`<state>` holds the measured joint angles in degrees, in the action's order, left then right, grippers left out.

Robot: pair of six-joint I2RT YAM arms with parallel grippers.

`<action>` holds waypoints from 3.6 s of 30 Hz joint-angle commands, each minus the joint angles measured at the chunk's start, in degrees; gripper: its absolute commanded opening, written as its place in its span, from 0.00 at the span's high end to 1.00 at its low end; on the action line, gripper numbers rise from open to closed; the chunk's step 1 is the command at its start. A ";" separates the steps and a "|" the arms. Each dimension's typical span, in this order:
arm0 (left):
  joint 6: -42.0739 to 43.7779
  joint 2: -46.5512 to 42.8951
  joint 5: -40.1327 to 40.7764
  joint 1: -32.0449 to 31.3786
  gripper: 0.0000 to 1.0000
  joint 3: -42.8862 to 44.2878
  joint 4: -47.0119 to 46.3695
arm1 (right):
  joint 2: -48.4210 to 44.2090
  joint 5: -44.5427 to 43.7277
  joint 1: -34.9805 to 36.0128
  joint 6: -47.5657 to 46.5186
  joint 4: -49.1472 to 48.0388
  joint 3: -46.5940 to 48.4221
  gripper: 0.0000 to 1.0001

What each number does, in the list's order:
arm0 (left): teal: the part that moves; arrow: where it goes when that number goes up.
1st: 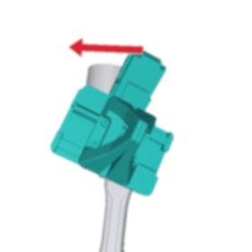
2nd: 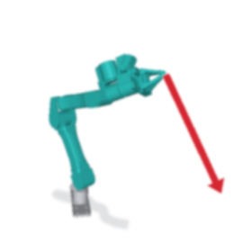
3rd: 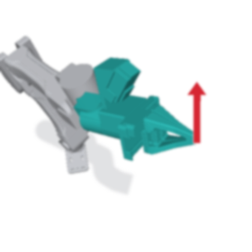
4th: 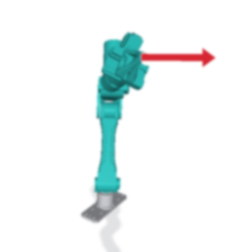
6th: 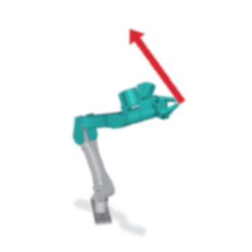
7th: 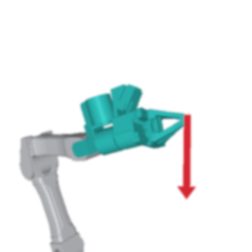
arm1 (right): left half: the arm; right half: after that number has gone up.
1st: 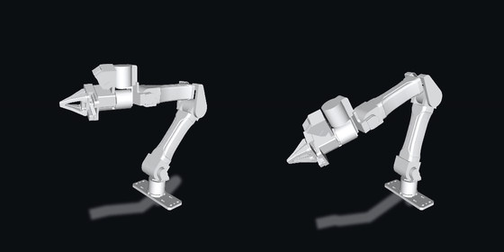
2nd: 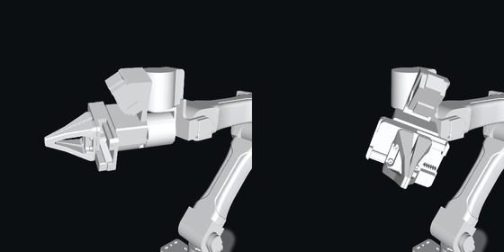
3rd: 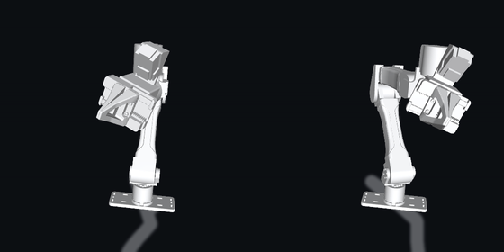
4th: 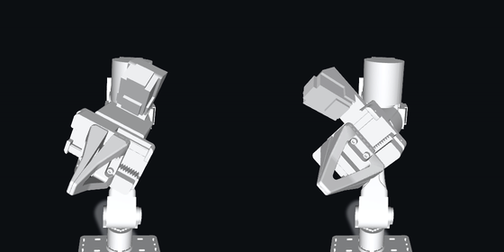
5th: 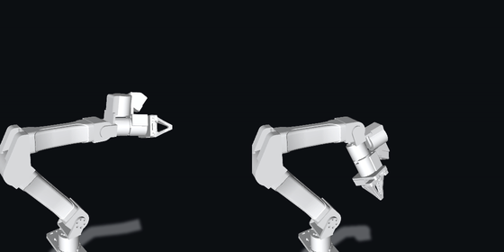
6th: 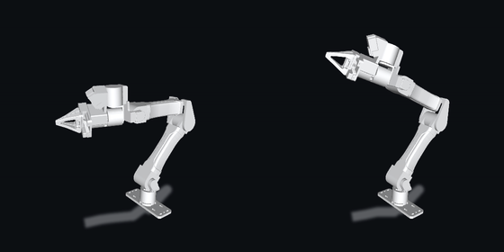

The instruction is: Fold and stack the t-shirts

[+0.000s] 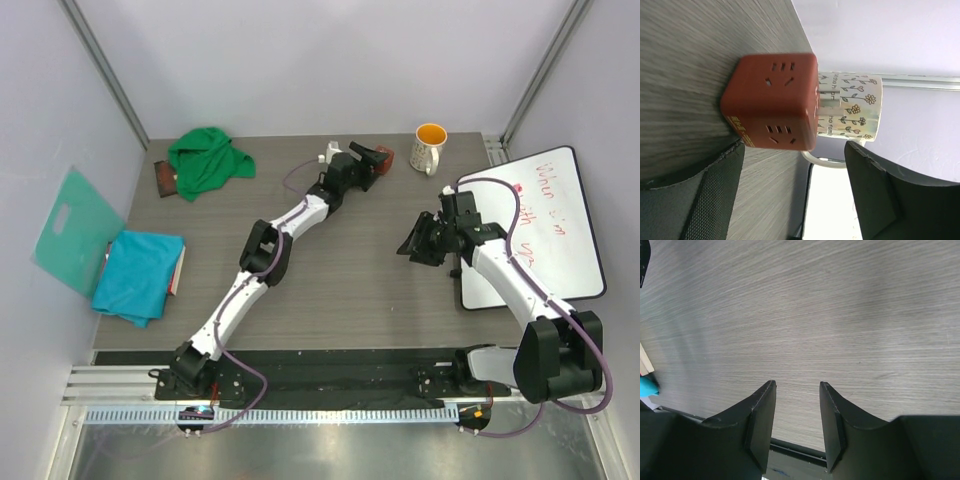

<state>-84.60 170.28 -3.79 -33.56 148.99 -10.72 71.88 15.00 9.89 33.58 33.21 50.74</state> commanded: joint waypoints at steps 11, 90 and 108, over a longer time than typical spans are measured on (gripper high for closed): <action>-4.52 -3.87 4.24 0.68 0.19 -14.03 -13.70 | -1.92 0.20 -0.31 -0.54 2.39 0.41 0.54; 50.31 -51.35 -24.49 28.12 1.00 -52.39 44.64 | 37.02 7.06 8.83 0.61 -2.89 30.20 0.55; 45.05 -57.95 -8.78 36.89 1.00 -47.49 46.23 | 34.21 9.69 9.62 -0.10 -5.17 24.94 0.58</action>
<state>-37.85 112.57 -16.25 -0.49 94.59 35.55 109.60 22.83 18.68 33.61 29.08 77.38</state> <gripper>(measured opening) 0.026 0.434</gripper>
